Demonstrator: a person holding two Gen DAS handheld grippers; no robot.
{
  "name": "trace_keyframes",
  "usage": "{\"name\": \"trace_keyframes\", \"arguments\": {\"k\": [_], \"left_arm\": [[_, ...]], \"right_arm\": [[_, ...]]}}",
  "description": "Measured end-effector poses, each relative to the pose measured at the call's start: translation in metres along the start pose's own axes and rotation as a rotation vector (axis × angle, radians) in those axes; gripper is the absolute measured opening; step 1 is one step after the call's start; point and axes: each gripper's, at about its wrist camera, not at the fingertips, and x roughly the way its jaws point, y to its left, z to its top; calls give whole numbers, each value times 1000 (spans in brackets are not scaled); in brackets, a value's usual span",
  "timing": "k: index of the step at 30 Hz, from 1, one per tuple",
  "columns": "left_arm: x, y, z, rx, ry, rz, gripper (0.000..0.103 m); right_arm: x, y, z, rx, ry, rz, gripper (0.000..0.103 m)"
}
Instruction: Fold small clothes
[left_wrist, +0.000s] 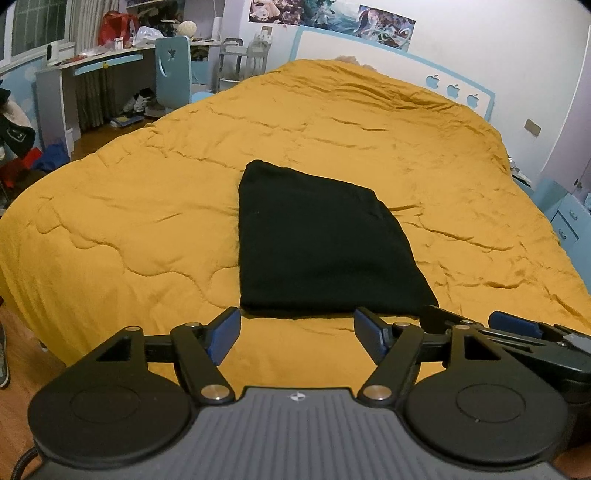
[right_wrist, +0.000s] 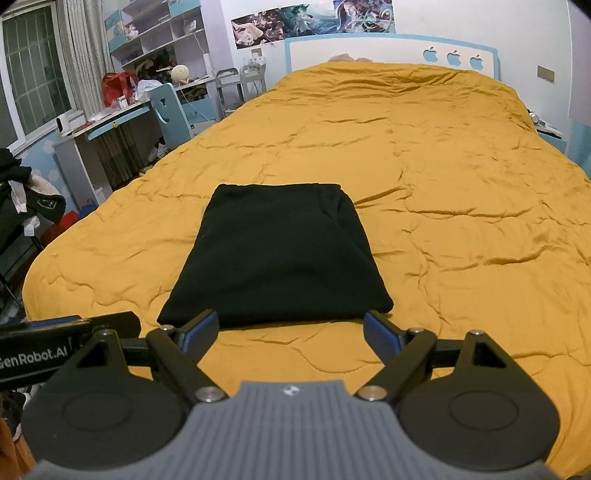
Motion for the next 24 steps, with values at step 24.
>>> {"name": "trace_keyframes", "arguments": {"k": [24], "left_arm": [[8,8,1,-18,45,-21,83]], "right_arm": [[2,2,1,-24,16,-12,81]]}}
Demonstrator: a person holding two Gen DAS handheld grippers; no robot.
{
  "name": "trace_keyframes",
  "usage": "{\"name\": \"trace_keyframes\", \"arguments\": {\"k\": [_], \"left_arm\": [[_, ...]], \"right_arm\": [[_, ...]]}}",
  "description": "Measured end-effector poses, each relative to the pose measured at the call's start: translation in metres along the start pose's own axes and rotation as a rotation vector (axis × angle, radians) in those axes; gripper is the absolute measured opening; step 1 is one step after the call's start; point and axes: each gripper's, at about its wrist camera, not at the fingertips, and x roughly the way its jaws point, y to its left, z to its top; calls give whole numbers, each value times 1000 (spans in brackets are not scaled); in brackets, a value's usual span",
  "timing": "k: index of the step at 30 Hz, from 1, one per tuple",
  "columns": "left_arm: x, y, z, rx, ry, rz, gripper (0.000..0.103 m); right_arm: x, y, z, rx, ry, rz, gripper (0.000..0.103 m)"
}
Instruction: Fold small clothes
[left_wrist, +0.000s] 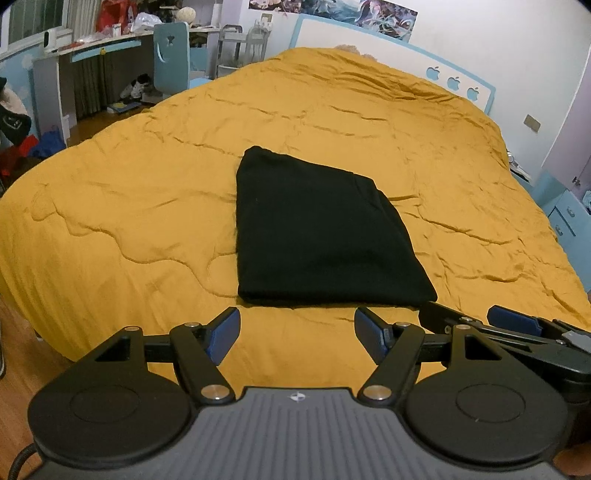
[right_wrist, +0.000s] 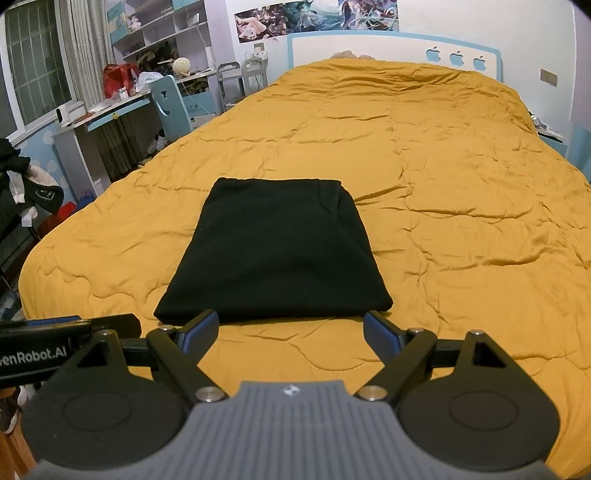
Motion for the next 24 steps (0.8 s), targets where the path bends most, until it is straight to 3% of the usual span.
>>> {"name": "trace_keyframes", "arguments": {"k": [24], "left_arm": [[4,-4,-2,24,-19,29,85]], "right_arm": [[4,2,0,0,14,-14,81]]}}
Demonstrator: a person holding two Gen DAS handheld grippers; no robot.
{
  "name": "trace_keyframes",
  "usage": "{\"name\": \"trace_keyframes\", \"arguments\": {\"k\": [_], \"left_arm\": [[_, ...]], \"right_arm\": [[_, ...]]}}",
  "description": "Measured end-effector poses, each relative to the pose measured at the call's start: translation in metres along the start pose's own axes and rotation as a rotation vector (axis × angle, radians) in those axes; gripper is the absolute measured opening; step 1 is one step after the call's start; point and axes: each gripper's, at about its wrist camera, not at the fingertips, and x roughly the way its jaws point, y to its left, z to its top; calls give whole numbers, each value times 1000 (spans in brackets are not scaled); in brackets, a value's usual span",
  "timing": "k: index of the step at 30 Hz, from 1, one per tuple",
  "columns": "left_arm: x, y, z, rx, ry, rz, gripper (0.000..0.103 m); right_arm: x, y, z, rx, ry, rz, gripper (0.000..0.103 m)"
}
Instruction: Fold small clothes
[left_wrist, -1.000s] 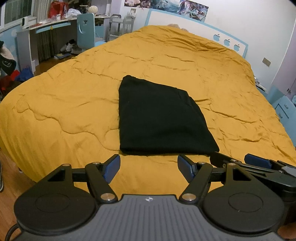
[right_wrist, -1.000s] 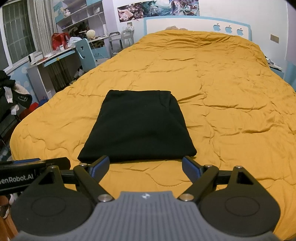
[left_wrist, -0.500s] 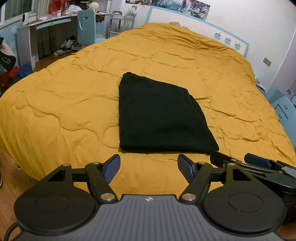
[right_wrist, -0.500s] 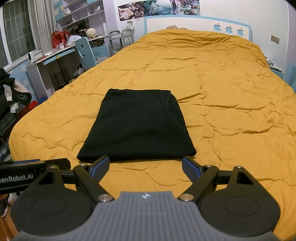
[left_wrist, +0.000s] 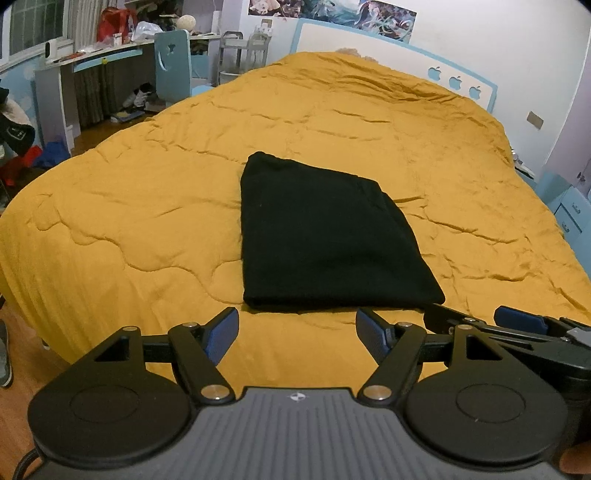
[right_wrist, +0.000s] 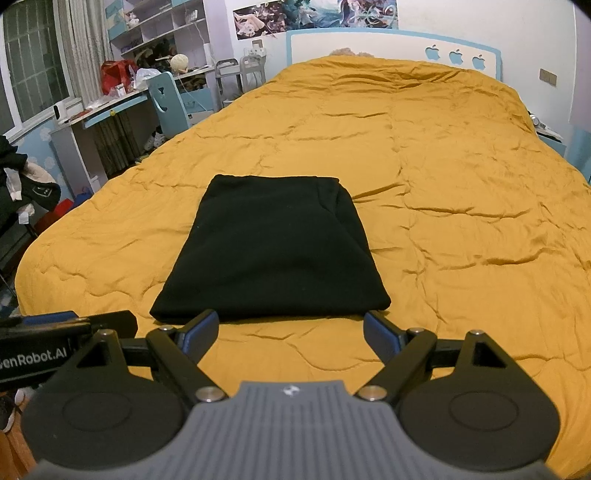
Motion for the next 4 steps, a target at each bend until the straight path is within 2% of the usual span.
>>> {"name": "trace_keyframes", "arguments": {"k": [4], "left_arm": [[1,0,0,-3,10,0,85]], "right_arm": [[2,1,0,-5,3,-5,81]]}}
